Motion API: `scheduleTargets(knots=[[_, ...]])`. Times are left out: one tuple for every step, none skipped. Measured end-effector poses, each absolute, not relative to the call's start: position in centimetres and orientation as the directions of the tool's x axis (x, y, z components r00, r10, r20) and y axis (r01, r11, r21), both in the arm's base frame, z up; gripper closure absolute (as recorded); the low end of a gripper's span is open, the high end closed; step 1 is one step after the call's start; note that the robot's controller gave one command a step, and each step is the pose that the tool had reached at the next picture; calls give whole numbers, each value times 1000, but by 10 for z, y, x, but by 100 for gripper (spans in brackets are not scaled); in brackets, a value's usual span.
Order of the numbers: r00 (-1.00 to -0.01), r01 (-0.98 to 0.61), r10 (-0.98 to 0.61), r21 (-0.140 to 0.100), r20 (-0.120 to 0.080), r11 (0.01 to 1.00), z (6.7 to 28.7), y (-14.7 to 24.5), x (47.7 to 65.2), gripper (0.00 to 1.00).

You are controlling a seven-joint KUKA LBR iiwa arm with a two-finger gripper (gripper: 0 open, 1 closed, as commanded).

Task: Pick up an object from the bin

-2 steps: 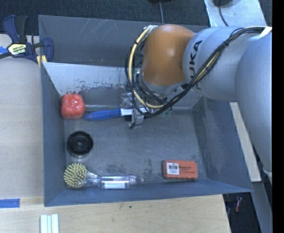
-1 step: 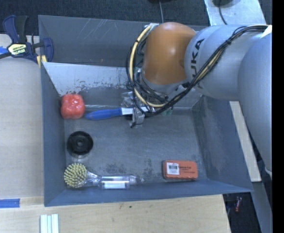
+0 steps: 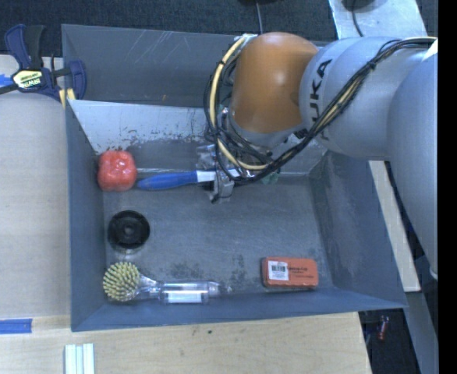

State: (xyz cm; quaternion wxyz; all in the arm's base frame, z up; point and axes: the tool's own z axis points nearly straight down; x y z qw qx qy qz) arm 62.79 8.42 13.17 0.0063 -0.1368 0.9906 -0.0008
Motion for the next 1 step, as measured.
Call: scheduleTargets(knots=[[-963,-271,-271,-3,-13,963,141,84,628,100]])
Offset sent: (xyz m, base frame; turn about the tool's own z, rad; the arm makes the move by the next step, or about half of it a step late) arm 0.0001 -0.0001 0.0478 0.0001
